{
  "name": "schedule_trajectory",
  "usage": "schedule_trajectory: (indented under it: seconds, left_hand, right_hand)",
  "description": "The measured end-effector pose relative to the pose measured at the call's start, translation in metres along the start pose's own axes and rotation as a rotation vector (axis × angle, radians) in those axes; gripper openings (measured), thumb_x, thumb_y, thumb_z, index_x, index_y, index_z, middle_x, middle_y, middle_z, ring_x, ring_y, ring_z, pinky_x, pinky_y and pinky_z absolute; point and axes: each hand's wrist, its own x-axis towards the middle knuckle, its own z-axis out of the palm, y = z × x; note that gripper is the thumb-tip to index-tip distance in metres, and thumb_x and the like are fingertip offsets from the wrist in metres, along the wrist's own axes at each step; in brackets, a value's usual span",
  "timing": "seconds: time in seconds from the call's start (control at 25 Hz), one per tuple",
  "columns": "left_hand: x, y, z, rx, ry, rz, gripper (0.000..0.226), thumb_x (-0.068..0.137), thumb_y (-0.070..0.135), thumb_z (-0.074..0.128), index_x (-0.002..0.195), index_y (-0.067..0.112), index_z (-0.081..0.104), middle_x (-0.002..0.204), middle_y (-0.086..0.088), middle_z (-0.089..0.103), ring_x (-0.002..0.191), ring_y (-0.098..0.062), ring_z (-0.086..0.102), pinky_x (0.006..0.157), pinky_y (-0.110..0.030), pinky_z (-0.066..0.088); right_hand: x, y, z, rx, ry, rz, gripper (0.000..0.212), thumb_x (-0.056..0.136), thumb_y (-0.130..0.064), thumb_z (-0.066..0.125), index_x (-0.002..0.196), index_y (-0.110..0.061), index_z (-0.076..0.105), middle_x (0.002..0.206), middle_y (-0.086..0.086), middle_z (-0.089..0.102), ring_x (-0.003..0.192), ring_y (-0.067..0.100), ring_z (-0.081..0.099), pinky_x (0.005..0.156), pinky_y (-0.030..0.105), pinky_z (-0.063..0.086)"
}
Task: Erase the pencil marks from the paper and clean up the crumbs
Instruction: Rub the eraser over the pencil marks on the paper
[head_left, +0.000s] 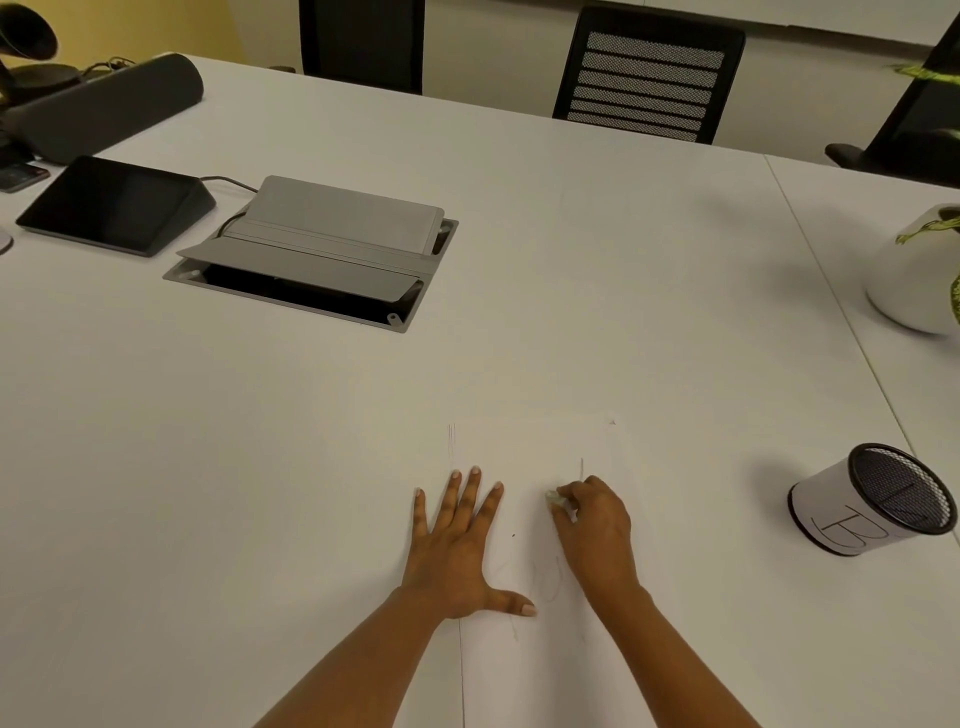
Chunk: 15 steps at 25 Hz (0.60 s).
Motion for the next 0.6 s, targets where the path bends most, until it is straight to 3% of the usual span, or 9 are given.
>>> schedule_trajectory:
  seconds: [0.12,0.32,0.52,0.6]
  left_hand:
    - [0.001,0.000,0.002,-0.010,-0.002,0.000,0.133,0.023,0.100,0.003,0.131,0.032,-0.037,0.143,0.002,-0.041,0.129,-0.020,-0.041,0.103,-0.055,-0.026]
    - [0.000,-0.001,0.002,-0.011,0.025,0.012,0.132,0.025,0.100,0.006,0.129,0.033,-0.039,0.142,0.001,-0.043,0.128,-0.019,-0.043,0.095,-0.049,-0.034]
    - [0.003,0.000,0.004,0.039,0.157,0.014,0.128,0.036,0.100,0.011,0.136,0.032,-0.032,0.150,-0.006,-0.028,0.134,-0.017,-0.033,0.101,-0.053,-0.022]
    - [0.002,0.000,0.002,0.015,0.084,0.025,0.127,0.033,0.100,0.010,0.130,0.035,-0.038,0.145,-0.003,-0.038,0.130,-0.014,-0.039,0.100,-0.053,-0.026]
  right_hand:
    - [-0.027,0.000,0.006,0.011,-0.039,-0.072,0.009,0.082,-0.008,0.062,0.085,-0.001,0.067,0.073,0.004,0.056,0.068,0.015,0.051,0.059,0.005,0.028]
    - [-0.022,0.004,0.004,0.058,-0.084,-0.064,0.012,0.081,-0.014,0.065,0.087,-0.005,0.068,0.073,-0.001,0.054,0.068,0.012,0.051,0.061,0.004,0.030]
    - [0.019,-0.001,0.004,0.081,0.012,0.063,0.014,0.084,-0.010,0.059,0.093,-0.001,0.064,0.085,0.008,0.059,0.074,0.013,0.050,0.068,0.017,0.036]
    - [0.013,-0.007,0.008,0.088,0.031,0.057,0.012,0.085,-0.009,0.057,0.091,-0.001,0.064,0.086,0.010,0.060,0.074,0.012,0.049,0.068,0.017,0.037]
